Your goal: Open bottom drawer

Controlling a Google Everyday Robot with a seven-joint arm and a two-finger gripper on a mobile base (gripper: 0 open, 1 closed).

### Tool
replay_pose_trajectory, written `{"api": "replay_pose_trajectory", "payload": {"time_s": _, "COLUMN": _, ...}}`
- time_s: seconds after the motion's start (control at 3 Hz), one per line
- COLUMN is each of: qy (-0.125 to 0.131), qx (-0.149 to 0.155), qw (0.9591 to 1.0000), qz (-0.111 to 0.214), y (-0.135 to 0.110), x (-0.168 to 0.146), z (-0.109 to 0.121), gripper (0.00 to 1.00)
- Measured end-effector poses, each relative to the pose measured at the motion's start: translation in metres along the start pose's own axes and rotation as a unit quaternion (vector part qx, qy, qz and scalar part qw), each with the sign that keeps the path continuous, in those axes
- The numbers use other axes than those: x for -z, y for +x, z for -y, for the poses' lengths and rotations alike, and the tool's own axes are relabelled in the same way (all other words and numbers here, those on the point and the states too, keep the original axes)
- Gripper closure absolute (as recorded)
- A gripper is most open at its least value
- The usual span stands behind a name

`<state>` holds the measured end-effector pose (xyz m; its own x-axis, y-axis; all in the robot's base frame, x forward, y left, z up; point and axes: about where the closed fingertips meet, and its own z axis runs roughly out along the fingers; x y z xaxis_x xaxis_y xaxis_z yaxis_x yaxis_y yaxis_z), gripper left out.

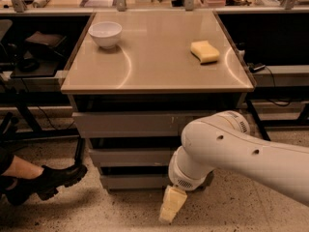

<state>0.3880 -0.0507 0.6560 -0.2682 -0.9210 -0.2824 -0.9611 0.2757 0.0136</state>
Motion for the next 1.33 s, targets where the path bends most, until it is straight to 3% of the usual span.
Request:
{"api": "replay_pose_trajectory", "payload": {"time_s": 0.33, "qy": 0.0, "qx": 0.0, "qw": 1.0, "qz": 0.0, "y": 0.0, "x": 0.0, "z": 0.0, "gripper": 0.0}}
{"api": "replay_pose_trajectory", "payload": {"time_s": 0.67, "qy": 0.008, "qx": -0.018, "qw": 0.9997, "qz": 0.015, "y": 0.006, "x": -0.023, "z": 0.015, "gripper": 0.0}}
{"api": "replay_pose_trajectory", "payload": {"time_s": 1.0, "qy": 0.037, "qx": -0.064, "qw": 0.9965, "qz": 0.04, "y": 0.024, "x": -0.059, "z": 0.048, "gripper": 0.0}}
{"api": "replay_pose_trajectory", "payload": {"time_s": 1.33, "qy": 0.078, "qx": -0.091, "qw": 0.9912, "qz": 0.056, "y": 0.03, "x": -0.071, "z": 0.076, "gripper": 0.0}}
